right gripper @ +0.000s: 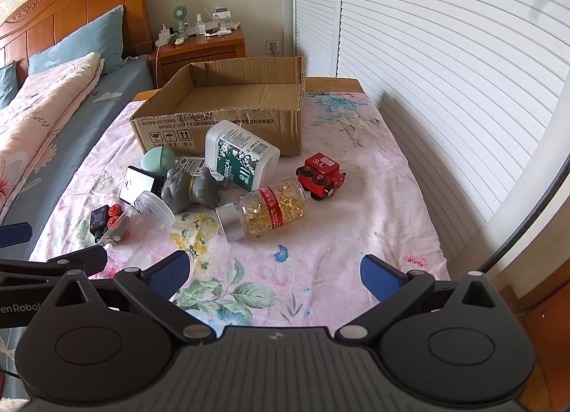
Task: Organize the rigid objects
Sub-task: 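Grasp the black cube toy with the left gripper while the right gripper approaches the capsule bottle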
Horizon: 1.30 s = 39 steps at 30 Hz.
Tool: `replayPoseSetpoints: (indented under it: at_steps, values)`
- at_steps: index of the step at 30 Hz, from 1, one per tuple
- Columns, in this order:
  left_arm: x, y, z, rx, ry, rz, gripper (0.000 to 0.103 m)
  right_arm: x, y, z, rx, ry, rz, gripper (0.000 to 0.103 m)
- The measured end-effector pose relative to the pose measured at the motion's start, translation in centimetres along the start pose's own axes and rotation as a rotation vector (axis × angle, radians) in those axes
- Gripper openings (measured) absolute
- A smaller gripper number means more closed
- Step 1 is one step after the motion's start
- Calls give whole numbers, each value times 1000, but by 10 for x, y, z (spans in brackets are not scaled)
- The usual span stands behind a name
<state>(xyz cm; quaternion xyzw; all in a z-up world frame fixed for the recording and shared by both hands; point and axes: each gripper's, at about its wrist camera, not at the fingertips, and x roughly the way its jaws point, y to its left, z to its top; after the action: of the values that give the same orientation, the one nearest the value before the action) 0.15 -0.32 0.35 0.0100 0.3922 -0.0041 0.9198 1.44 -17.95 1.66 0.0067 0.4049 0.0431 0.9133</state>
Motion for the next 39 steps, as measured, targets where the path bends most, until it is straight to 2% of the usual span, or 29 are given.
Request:
replayPoseSetpoints:
  at_steps: [15,27,33,39]
  values:
    - [1,4,2,-6,-9,-12,102,-1,2,3,-12,-6,1,103]
    - [4,11,6,35,-36,-17,102,0,3,8,-74,-63,40,103]
    - [14,19,6,48,-30,5,102,3,2,7,-116,-92,72,103]
    - [25,31,3,46,-26,31,102,15,-1,7,-121,-82,84,103]
